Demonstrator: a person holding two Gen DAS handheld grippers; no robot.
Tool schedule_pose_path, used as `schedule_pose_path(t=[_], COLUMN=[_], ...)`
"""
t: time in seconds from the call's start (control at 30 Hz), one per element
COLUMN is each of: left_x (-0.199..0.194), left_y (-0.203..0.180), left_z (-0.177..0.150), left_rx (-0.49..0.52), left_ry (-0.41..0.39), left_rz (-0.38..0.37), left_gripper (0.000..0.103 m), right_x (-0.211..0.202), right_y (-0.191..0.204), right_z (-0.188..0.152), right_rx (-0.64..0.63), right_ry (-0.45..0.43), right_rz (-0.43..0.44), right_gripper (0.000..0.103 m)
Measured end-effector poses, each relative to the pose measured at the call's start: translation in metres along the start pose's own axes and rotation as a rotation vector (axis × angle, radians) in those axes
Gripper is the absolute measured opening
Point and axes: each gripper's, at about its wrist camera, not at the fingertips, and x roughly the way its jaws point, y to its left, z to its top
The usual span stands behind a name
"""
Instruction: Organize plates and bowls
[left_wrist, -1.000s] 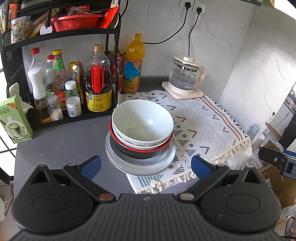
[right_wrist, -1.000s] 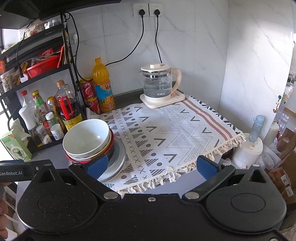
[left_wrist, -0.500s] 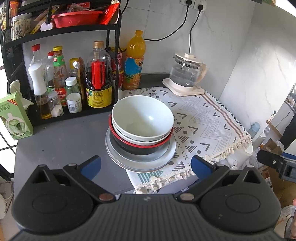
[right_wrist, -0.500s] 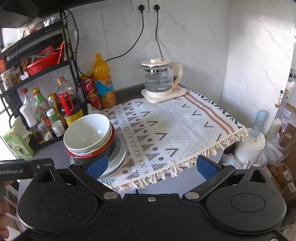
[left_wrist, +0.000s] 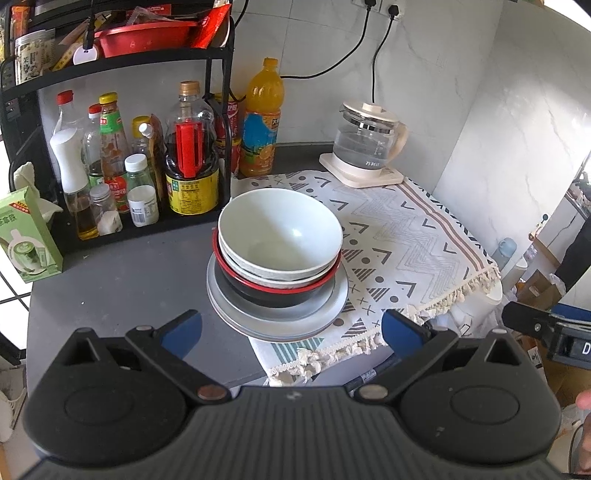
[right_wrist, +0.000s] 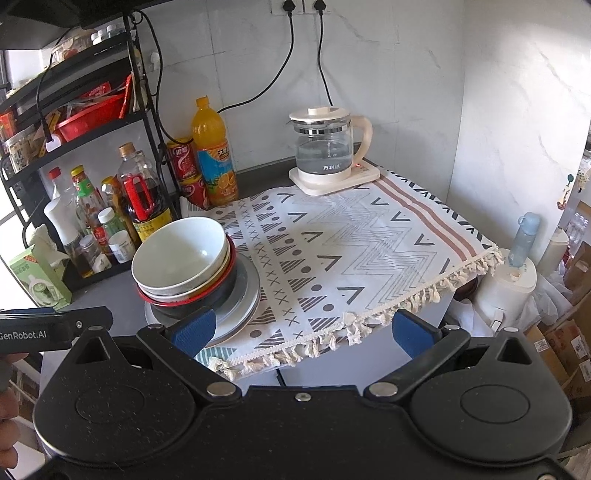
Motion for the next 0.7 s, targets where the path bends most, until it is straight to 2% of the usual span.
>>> schedule_pose_path(t=[0.7], left_x=[-0.0055], left_y=[0.0027], left_z=[0.0032], left_rx=[0.016], left_ry=[-0.006], left_rz=[0.005], left_gripper=[0.102], right_x=[-0.0027], right_y=[0.0052], right_z=[0.0025], right_rx=[0.007], right_ry=[-0.012], right_rz=[-0.014], right_gripper=[0.103])
